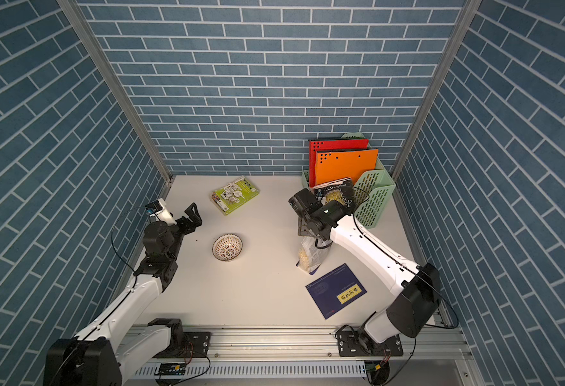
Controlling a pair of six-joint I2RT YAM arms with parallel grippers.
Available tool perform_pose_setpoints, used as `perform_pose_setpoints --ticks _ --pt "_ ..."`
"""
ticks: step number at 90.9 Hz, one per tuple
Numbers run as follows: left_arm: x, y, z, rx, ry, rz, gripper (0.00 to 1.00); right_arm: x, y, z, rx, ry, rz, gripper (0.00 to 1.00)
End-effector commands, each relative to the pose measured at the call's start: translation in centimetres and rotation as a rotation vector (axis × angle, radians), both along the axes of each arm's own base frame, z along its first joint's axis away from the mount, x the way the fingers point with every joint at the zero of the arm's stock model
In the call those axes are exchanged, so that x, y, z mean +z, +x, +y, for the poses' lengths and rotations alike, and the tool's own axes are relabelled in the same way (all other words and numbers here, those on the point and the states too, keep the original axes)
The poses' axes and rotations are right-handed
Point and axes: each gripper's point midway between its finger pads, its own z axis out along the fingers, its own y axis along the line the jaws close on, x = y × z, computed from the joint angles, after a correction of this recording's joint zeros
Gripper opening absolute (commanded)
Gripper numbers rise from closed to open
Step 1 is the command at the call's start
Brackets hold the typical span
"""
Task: Pour the oats into the breakfast bowl
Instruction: Move the oats bag to the center of the board.
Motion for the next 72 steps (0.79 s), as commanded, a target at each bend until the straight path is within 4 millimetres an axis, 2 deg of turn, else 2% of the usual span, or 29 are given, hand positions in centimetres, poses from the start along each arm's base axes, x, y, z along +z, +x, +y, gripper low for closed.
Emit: perform_pose_setpoints --ticks 1,8,16,17,26,35,45,51,72 --pt "-1.0 0.1 -0.3 -0.018 0.011 0.028 0.99 -0.9 -0.2 1.2 -0.002 0.068 0.014 0.79" --pt "-0.9 0.3 -0.6 -0.030 0.010 0.033 1.00 -1.1 -0.2 1.3 0.003 0.047 0.014 0.70" --pt "-1.3 0.3 -0.8 -0.043 0.009 0.053 1.00 0.1 0.1 1.9 0.025 0.030 -0.013 0.47" --pt "-0.8 0.4 -0.8 -0.045 0.009 0.043 1.00 0.3 0.2 2.0 0.031 0.032 -0.018 0.45" --pt "-0.1 0.7 -0.9 -0.050 0.013 0.038 1.00 2.1 0.5 4.5 0.117 0.077 -0.059 0.21" --pt "0.0 0.7 -0.9 -0.047 0.016 0.049 1.00 2.9 0.2 7.4 0.211 0.124 -0.068 0.01" --pt "0.9 0.7 -1.1 -0.061 0.009 0.041 0.99 3.8 0.4 10.8 0.308 0.196 -0.092 0.00" --pt "1.6 0.7 -1.1 -0.058 -0.007 0.035 1.00 4.8 1.2 11.9 0.336 0.218 -0.130 0.00" --pt "3.9 0.8 -1.5 -0.080 -0.019 0.029 0.99 8.2 5.6 13.3 0.360 0.143 -0.279 0.00"
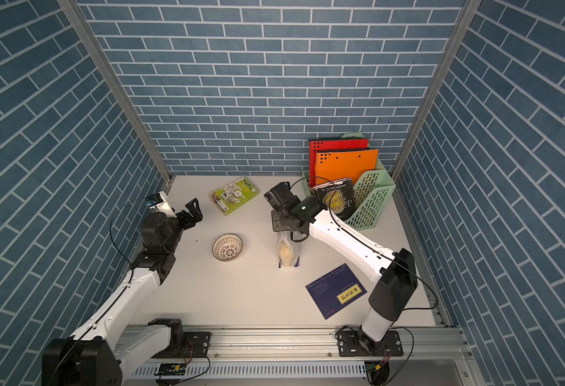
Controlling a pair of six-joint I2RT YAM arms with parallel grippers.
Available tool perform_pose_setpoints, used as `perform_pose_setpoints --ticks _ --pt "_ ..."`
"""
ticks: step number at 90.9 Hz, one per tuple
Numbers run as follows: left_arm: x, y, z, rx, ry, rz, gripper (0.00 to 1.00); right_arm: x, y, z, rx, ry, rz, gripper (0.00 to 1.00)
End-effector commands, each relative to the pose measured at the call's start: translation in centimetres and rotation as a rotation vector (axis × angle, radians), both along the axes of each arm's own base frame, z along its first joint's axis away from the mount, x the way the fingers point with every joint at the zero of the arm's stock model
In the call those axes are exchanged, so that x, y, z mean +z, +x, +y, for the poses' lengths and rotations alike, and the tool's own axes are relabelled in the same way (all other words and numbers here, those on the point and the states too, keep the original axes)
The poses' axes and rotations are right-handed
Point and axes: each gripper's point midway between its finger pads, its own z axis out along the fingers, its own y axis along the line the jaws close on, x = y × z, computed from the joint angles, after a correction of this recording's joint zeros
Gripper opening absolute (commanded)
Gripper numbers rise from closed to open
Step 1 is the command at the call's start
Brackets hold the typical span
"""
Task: Pour the oats into the breakfast bowl
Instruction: Move the oats bag to the center of the board.
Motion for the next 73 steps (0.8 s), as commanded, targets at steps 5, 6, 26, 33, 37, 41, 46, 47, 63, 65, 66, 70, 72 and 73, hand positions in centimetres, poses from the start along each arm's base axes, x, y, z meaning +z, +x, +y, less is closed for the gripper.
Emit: perform_pose_setpoints --ticks 5,6,26,33,37,41,46,47,63,65,66,70,72,73 --pt "1.9 -0.1 -0.9 -0.051 -0.001 -0.005 1.00 5.6 4.3 2.2 0.038 0.027 -0.217 0.00" --pt "1.9 0.0 -1.0 -0.054 -0.002 -0.005 0.99 5.7 4.4 2.2 0.040 0.021 -0.222 0.00" --pt "1.9 -0.2 -2.1 -0.117 -0.027 0.007 0.99 4.3 6.3 4.0 0.087 -0.053 -0.223 0.00" --pt "1.7 -0.2 -3.0 -0.165 -0.036 0.019 0.99 3.7 6.3 5.1 0.129 -0.016 -0.194 0.00" --pt "1.7 -0.1 -3.4 -0.190 -0.045 0.028 0.99 3.6 6.0 5.9 0.160 0.025 -0.172 0.09" --pt "1.7 0.1 -4.1 -0.228 -0.058 0.039 0.99 3.9 5.8 6.4 0.188 0.075 -0.151 0.19" --pt "1.9 0.2 -5.2 -0.278 -0.081 0.055 0.98 4.7 5.6 6.5 0.207 0.136 -0.137 0.31" --pt "2.0 0.2 -5.4 -0.288 -0.084 0.059 0.98 4.8 5.7 6.5 0.209 0.147 -0.134 0.33" --pt "3.0 0.5 -10.2 -0.470 -0.183 0.135 0.93 7.4 6.3 2.4 0.183 0.339 -0.126 0.45" --pt "3.3 0.6 -11.0 -0.497 -0.191 0.142 0.92 7.6 6.4 1.7 0.175 0.362 -0.128 0.46" --pt "3.2 0.6 -11.4 -0.503 -0.193 0.157 0.92 7.7 6.5 1.3 0.169 0.373 -0.129 0.46" --pt "3.2 0.8 -13.0 -0.546 -0.198 0.183 0.91 7.6 6.6 -0.2 0.146 0.413 -0.127 0.48" --pt "3.2 0.9 -13.9 -0.569 -0.197 0.197 0.90 7.5 6.8 -1.0 0.133 0.429 -0.127 0.48" --pt "3.1 1.0 -14.3 -0.579 -0.198 0.205 0.90 7.3 6.8 -1.3 0.127 0.437 -0.125 0.48"
